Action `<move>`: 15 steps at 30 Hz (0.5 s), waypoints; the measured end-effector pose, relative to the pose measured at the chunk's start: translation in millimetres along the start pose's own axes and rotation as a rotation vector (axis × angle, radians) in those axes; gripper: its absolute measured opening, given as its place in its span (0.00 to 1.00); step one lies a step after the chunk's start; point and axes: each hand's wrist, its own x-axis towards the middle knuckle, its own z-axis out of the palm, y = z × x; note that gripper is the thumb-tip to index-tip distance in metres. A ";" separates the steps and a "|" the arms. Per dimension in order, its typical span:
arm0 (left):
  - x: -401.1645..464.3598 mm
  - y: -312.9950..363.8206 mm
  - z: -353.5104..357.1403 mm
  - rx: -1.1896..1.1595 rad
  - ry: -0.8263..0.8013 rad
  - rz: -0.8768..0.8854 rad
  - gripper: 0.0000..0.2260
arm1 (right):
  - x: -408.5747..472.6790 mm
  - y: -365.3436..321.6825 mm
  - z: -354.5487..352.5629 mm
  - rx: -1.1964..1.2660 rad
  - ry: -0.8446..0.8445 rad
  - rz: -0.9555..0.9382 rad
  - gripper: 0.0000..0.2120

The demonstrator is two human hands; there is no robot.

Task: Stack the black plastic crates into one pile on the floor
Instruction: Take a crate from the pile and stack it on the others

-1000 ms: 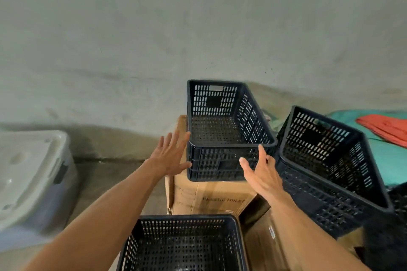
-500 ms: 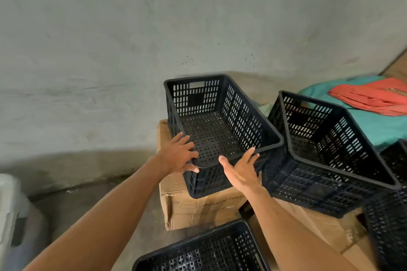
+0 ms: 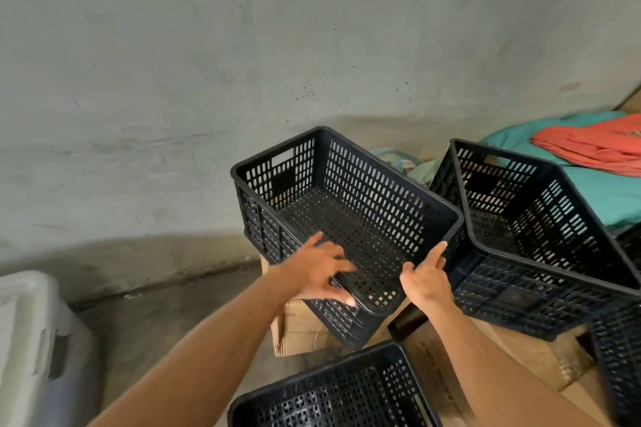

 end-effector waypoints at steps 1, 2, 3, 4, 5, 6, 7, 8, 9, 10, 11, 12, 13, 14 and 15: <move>-5.2 -16.7 -2.1 0.011 -0.025 -0.058 0.32 | -1.6 -2.3 -0.4 0.059 -0.039 0.038 0.43; -10.7 -31.5 -3.5 0.040 -0.036 -0.099 0.30 | -4.0 -6.2 -0.5 0.126 -0.080 0.073 0.44; -15.1 -41.8 -4.4 0.071 -0.039 -0.118 0.26 | -6.4 -10.6 -0.7 0.181 -0.110 0.098 0.46; -16.9 -46.6 -4.5 0.100 -0.034 -0.114 0.23 | -7.9 -14.0 -1.3 0.207 -0.117 0.111 0.47; -15.6 -45.6 -4.8 0.122 -0.028 -0.097 0.21 | -7.9 -15.6 -2.1 0.209 -0.099 0.118 0.47; -13.0 -38.9 -5.1 0.128 -0.024 -0.075 0.20 | -5.9 -15.1 -4.2 0.186 -0.056 0.114 0.47; -9.0 -29.6 -3.9 0.110 -0.022 -0.053 0.21 | -2.2 -13.1 -8.0 0.146 -0.006 0.103 0.46; -5.2 -19.5 -0.8 0.073 -0.019 -0.030 0.23 | 2.1 -9.9 -13.6 0.110 0.032 0.090 0.45; -2.5 -10.7 2.5 0.019 -0.016 -0.014 0.24 | 6.4 -6.5 -19.8 0.092 0.050 0.081 0.43; -0.7 -4.6 4.8 -0.043 -0.019 -0.007 0.26 | 10.4 -3.1 -25.6 0.082 0.049 0.075 0.43; 0.6 -2.8 6.7 -0.100 -0.027 -0.007 0.27 | 14.0 0.6 -29.4 0.068 0.042 0.067 0.42; 0.9 -6.1 7.5 -0.143 -0.041 -0.014 0.28 | 17.4 3.8 -31.0 0.046 0.042 0.054 0.42; -0.5 -14.2 7.8 -0.164 -0.054 -0.034 0.30 | 20.7 6.0 -30.3 0.019 0.050 0.037 0.41; -3.5 -26.2 8.3 -0.167 -0.056 -0.069 0.33 | 23.8 8.1 -27.9 -0.012 0.061 0.023 0.40; -7.4 -41.7 8.7 -0.152 -0.034 -0.117 0.36 | 26.7 9.8 -24.3 -0.049 0.075 0.019 0.39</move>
